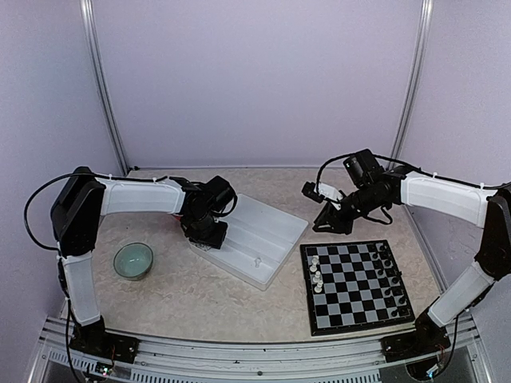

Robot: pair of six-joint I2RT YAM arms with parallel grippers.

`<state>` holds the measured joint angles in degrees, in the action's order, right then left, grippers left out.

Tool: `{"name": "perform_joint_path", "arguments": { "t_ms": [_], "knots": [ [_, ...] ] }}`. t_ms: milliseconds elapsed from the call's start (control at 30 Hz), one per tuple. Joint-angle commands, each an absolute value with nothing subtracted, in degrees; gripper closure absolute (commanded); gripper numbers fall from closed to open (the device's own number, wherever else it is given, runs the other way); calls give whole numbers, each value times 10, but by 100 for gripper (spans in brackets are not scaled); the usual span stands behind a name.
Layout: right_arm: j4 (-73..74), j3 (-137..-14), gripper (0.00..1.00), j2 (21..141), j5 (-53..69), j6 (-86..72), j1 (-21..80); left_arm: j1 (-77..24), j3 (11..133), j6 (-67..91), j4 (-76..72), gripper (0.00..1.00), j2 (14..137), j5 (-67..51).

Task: Set up the chess pieces on the board
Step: Pick up the knight from the storage box.

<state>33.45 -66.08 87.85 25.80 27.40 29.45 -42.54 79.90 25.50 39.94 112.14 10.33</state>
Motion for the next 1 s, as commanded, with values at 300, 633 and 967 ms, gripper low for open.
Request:
{"name": "perform_joint_path", "arguments": {
  "t_ms": [300,633,967],
  "knots": [
    [324,-657,78,884,281,269,291,-426,803,142,438,55,1137,141],
    [324,-649,78,877,279,266,291,-426,816,140,448,60,1189,164],
    [336,-669,78,885,285,265,291,-434,808,120,434,81,1159,124]
  ]
}}
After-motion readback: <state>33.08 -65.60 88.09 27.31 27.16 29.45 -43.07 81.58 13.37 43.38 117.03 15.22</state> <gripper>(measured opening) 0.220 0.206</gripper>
